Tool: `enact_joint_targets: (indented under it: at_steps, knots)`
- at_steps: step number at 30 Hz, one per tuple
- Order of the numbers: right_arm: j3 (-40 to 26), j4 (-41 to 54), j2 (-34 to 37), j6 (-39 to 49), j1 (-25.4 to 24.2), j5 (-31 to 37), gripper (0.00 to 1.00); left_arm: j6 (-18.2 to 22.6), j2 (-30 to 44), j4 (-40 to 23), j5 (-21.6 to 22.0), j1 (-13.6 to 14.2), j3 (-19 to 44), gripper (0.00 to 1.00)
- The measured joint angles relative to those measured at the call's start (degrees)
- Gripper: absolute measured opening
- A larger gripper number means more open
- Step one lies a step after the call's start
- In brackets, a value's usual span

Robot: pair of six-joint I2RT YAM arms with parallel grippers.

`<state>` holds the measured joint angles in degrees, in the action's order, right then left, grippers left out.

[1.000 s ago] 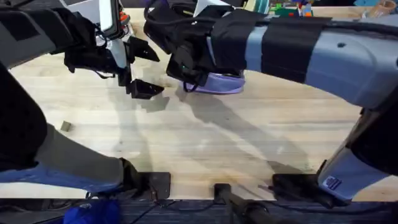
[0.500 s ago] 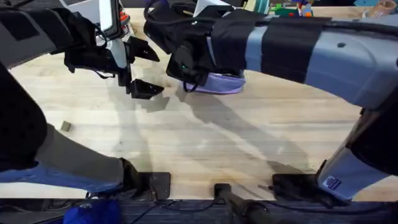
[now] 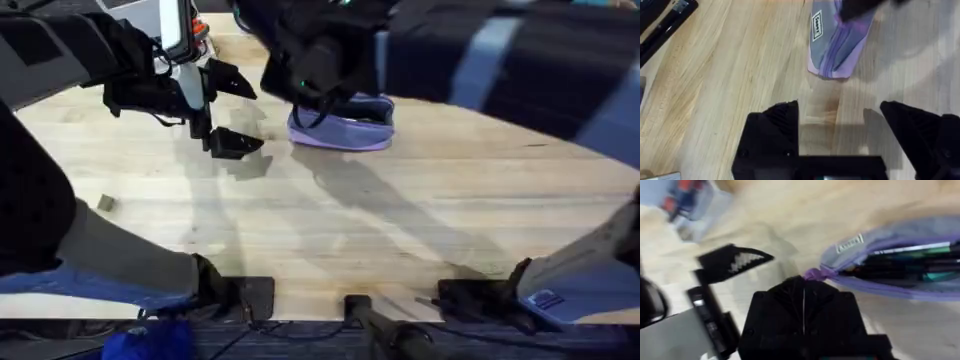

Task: Unzip the bag, pick up the pens from the table one at a time and place them inside, then zip the bag closed.

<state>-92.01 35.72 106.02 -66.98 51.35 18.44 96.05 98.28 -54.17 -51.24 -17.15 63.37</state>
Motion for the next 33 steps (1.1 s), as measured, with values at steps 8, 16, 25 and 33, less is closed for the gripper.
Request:
enact_joint_targets:
  at_steps: [8,16,25,33]
  knots:
    - [0.09,-7.27,-3.47,4.99,-0.17,1.74,0.031,0.00,0.02,0.00,0.00,0.00,0.00,0.994]
    - [0.09,-8.71,-4.65,6.04,-0.17,1.92,0.030,0.00,0.00,0.00,0.00,0.00,0.00,0.994]
    - [0.09,-8.71,-4.65,6.19,-0.17,1.92,0.031,0.01,0.01,0.00,0.00,0.00,0.00,0.993]
    - [0.09,-8.69,-4.65,14.95,-0.17,1.93,0.031,0.00,0.02,0.00,0.00,0.00,0.00,0.993]
